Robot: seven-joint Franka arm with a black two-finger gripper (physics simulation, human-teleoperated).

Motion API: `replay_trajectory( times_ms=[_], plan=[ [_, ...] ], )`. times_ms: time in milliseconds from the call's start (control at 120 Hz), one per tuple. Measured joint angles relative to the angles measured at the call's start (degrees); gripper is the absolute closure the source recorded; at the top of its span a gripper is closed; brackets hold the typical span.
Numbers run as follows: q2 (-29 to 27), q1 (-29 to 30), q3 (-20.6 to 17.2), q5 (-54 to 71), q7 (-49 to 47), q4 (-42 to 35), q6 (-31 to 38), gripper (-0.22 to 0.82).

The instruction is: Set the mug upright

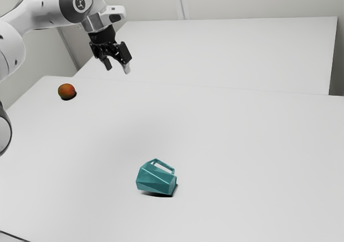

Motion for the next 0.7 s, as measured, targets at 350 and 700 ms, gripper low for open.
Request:
replay_trajectory(
  times_ms=[350, 700],
  plan=[
    [-1.8, 0.4, -0.5, -0.6, -0.9, -4.7, -0.7, 0.00],
    [-23.8, 2.0, -0.9, -18.1, -1.2, -42.9, 9.8, 0.00]
  ],
)
